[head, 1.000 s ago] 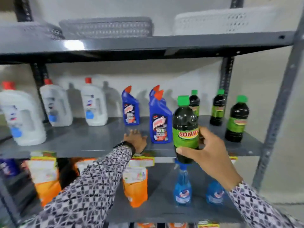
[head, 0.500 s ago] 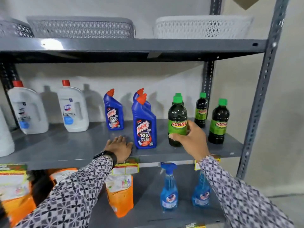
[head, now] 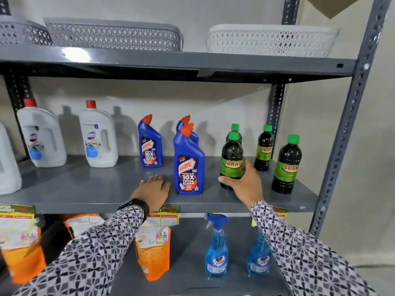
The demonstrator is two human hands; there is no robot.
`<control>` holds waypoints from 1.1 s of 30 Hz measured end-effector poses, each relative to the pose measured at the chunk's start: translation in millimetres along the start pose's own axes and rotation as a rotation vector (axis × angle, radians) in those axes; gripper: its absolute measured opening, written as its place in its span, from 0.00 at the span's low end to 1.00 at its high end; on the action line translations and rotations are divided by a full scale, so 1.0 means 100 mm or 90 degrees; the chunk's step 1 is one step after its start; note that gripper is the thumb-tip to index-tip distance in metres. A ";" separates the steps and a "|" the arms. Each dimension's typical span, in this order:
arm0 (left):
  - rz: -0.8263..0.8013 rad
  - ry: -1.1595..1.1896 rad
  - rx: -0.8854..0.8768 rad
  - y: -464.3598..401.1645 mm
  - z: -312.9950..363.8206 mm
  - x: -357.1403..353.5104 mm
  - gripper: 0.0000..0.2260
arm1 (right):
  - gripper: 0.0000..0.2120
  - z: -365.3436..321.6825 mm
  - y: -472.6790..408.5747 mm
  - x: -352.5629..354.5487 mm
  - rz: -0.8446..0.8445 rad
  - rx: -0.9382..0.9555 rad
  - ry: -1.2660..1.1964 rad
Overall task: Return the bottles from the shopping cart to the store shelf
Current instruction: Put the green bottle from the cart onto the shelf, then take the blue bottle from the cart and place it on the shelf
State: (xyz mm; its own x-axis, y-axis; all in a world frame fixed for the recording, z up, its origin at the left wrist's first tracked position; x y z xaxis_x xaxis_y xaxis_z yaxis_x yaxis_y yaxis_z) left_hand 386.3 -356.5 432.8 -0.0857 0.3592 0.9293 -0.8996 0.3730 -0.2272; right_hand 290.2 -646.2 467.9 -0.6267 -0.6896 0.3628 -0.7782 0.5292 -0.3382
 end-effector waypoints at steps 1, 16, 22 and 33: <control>0.078 0.075 -0.007 0.08 0.04 0.10 0.24 | 0.33 -0.04 0.08 0.05 0.028 0.021 0.002; 0.356 0.246 0.460 3.97 -2.14 -1.13 0.23 | 0.23 -0.47 2.93 -2.67 -0.481 0.547 0.088; 0.158 0.427 0.884 5.48 -3.45 -2.09 0.10 | 0.28 0.23 4.60 -4.75 -0.937 0.378 0.298; 0.010 0.800 0.996 6.19 -4.74 -4.15 0.17 | 0.23 2.69 6.40 -6.90 -1.234 0.014 0.696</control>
State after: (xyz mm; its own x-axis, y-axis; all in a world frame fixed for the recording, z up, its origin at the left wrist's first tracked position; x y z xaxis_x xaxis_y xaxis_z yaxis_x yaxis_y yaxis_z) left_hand 67.9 131.3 -231.7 -0.4296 0.8986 0.0888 -0.4870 -0.3134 0.8153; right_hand 235.3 35.2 -232.5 0.8963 0.2577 0.3610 -0.2946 -0.2626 0.9188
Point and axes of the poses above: each hand's wrist, its own y-axis away from the middle knuckle, its own x-axis out of the back of the hand, z = x × y, the point moved 6 cm from there along -y, towards the middle knuckle, and after that the axes turned 7 degrees about -x, right-handed, at the moved point
